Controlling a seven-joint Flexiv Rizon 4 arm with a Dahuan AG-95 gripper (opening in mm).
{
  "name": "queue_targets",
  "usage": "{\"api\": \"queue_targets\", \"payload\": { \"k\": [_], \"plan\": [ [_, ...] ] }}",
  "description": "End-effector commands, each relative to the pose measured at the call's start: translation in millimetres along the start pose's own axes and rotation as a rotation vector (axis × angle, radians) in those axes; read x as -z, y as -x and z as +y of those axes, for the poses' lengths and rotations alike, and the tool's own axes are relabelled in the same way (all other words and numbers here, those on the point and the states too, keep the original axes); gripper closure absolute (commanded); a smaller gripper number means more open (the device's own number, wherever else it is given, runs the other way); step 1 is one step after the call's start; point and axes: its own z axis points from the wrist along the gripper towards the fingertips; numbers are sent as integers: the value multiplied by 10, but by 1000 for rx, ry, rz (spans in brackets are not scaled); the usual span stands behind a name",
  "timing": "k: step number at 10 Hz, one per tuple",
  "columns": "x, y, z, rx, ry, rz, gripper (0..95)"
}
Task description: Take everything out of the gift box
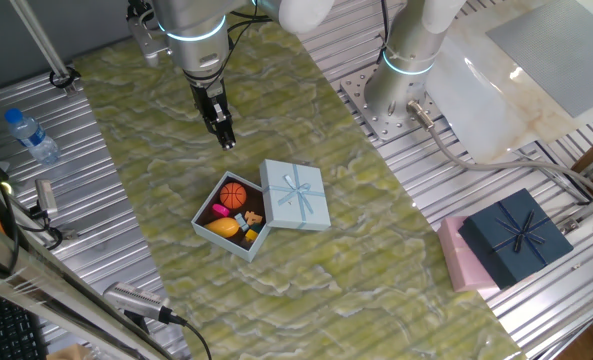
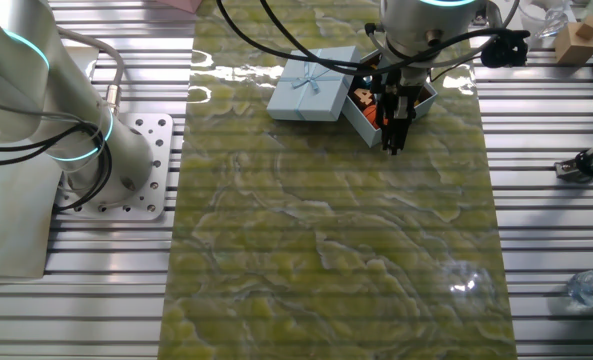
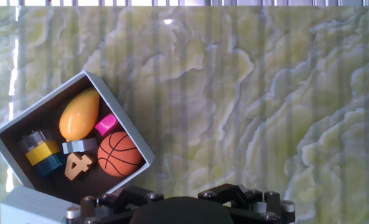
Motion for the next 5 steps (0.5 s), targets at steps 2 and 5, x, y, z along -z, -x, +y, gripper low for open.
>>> {"api": "queue_targets", "payload": {
  "k": [2,5],
  "plan": [
    [0,0,-1,60,14,115,950],
    [3,5,0,64,13,116,950]
  ]
}}
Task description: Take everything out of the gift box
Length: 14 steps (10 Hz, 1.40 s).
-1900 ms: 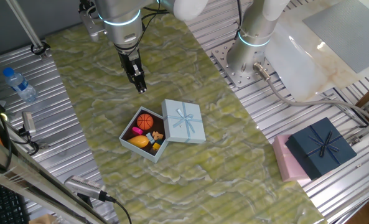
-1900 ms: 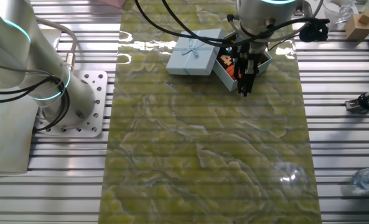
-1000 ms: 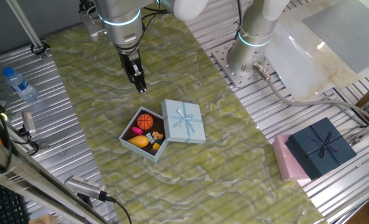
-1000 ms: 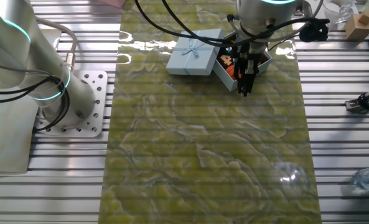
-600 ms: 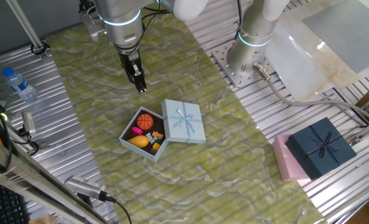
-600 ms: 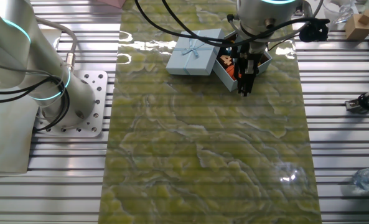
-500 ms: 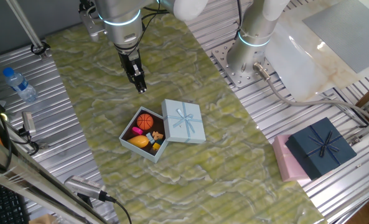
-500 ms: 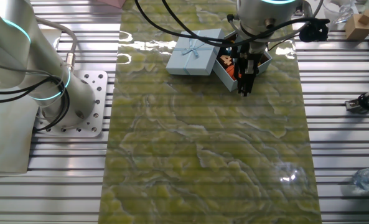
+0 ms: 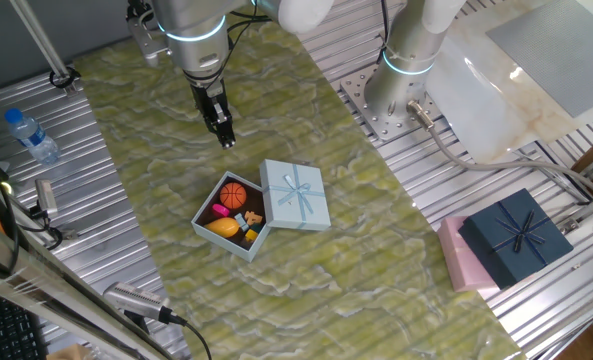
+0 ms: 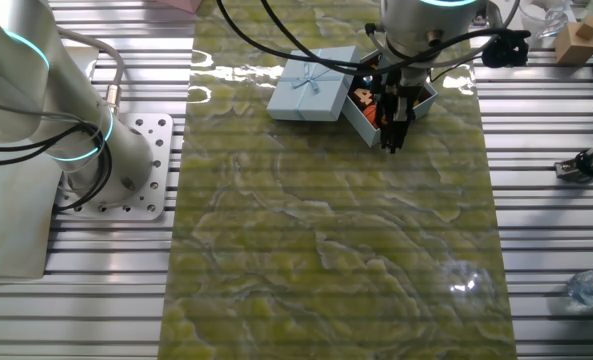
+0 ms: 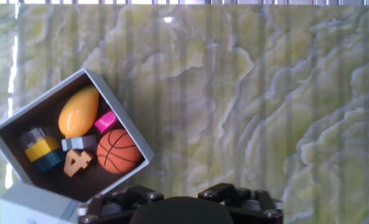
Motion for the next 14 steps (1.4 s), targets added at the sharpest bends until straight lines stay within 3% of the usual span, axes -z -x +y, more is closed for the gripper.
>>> {"api": "queue_targets", "payload": {
  "k": [1,14],
  "plan": [
    [-4,28,3,44,9,71,950],
    [2,40,3,72,9,77,950]
  ]
}}
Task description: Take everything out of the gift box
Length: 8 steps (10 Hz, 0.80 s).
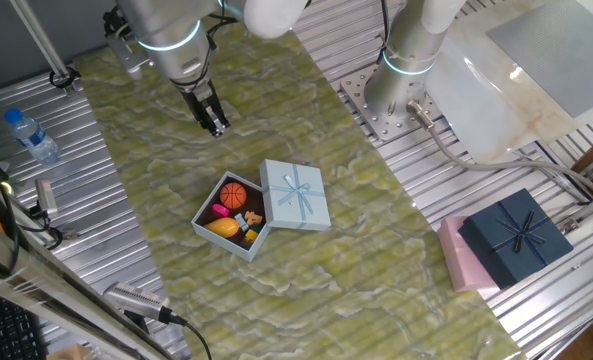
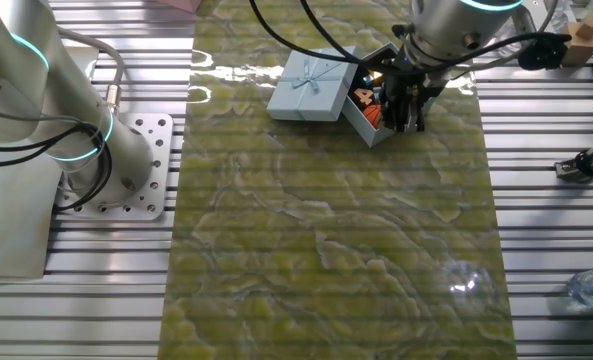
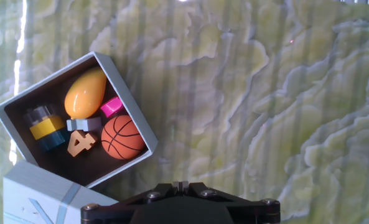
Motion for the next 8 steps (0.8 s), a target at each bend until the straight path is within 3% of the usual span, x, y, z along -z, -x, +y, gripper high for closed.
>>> {"api": "queue_targets", "payload": {
  "k": [1,8],
  "plan": [
    [0,6,0,1,2,-3,950],
    [15,25,0,-27,2,0,950]
  ]
}}
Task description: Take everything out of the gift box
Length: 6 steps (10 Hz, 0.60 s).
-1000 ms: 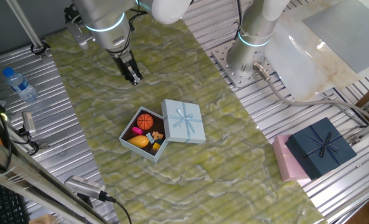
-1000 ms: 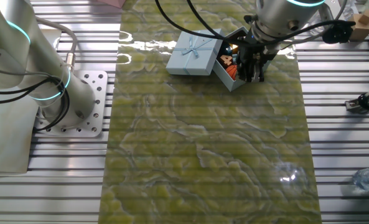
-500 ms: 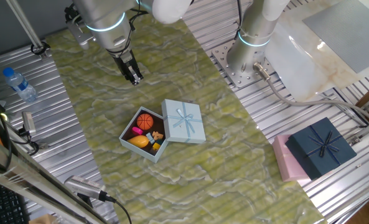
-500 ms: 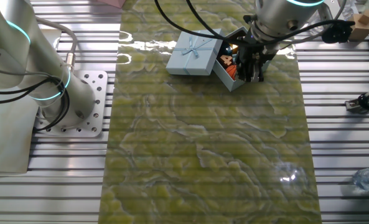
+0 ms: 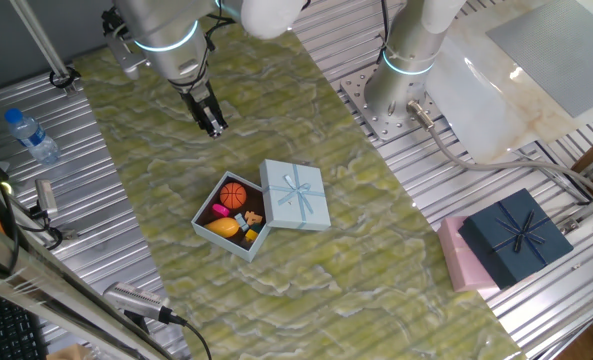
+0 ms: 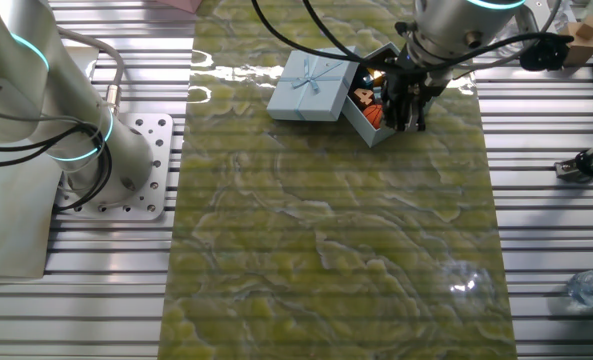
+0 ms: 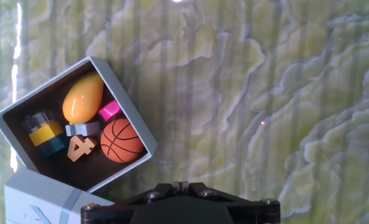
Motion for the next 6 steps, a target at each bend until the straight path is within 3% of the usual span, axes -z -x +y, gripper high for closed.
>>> {"api": "queue_targets", "payload": {
  "k": [1,6],
  "plan": [
    [2,-7,0,4,3,-1,950],
    [7,-1,1,3,2,-7,950]
  ]
}}
